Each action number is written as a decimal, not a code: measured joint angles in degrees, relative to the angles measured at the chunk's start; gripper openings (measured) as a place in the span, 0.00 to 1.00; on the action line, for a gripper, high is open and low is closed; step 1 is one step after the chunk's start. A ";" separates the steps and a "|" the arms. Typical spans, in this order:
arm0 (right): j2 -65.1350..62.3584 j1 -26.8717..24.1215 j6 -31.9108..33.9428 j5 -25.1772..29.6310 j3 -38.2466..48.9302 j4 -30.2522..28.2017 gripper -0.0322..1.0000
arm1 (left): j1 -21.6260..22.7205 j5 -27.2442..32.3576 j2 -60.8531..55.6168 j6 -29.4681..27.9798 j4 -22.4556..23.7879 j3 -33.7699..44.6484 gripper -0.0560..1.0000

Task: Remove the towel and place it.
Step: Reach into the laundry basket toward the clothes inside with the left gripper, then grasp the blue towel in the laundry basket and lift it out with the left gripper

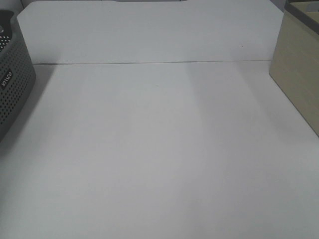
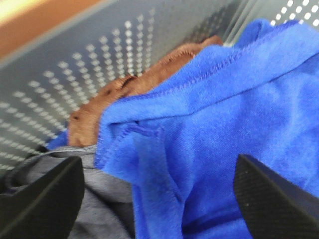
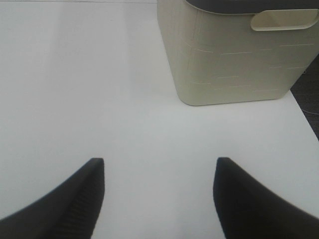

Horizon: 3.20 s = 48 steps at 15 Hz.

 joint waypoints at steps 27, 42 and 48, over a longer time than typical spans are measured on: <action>0.00 0.00 0.00 0.00 0.00 0.00 0.64 | -0.23 0.29 5.50 -0.29 3.15 -7.39 0.05; 3.67 0.00 -3.09 0.00 0.00 3.50 0.64 | -14.67 -21.31 -24.01 28.48 3.72 -7.39 0.05; 19.54 0.00 -20.86 -3.32 -1.26 27.04 0.64 | -22.80 -28.82 -25.44 29.22 3.78 -12.78 0.05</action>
